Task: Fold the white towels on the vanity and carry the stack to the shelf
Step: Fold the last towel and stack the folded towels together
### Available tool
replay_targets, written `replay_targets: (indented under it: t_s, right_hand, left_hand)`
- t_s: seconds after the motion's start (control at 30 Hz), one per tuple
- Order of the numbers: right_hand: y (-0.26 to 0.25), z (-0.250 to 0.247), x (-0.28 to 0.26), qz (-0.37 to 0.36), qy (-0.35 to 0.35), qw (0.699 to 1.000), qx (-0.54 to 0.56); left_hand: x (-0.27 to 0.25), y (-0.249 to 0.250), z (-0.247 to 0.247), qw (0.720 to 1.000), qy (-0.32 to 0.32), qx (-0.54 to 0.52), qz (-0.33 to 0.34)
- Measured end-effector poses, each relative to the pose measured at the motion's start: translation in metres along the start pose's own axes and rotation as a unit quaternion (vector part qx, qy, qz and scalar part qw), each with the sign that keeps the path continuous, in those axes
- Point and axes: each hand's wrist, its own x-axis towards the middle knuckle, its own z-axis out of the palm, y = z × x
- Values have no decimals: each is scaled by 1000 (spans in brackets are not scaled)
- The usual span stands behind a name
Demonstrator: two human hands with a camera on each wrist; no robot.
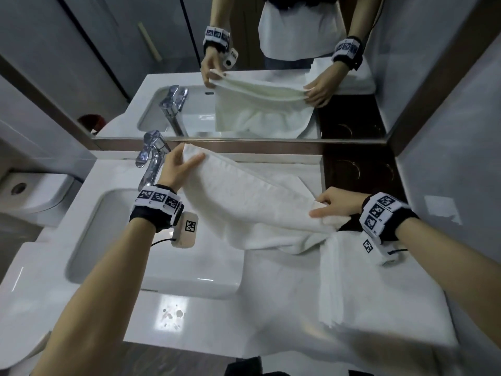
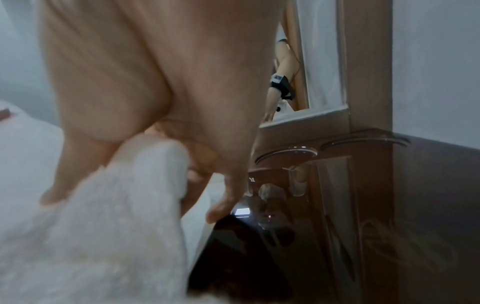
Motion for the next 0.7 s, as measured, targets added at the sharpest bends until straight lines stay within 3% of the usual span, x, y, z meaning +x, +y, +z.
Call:
replay_targets:
  t_s: [0.1, 0.17, 0.27, 0.4, 0.53, 0.7]
  right_hand:
    - [6, -2, 0, 6, 29, 998, 55]
    - [11, -9, -4, 12, 94, 989, 116]
    - [7, -29, -15, 31, 214, 956, 199]
    - [-12, -70, -43, -11, 324, 901, 289]
    - [-33, -114, -80, -31, 432, 867, 246]
    - [-36, -149, -122, -5, 527, 821, 218]
  left_hand:
    - [3, -7, -7, 1000, 6, 7, -12]
    - [3, -9, -9, 1000, 17, 7, -22]
    - [2, -1, -5, 999, 35, -12, -19]
    - [7, 33, 7, 994, 74, -75, -16]
    - [14, 73, 19, 983, 67, -168, -11]
    - [12, 102, 44, 967, 44, -248, -29]
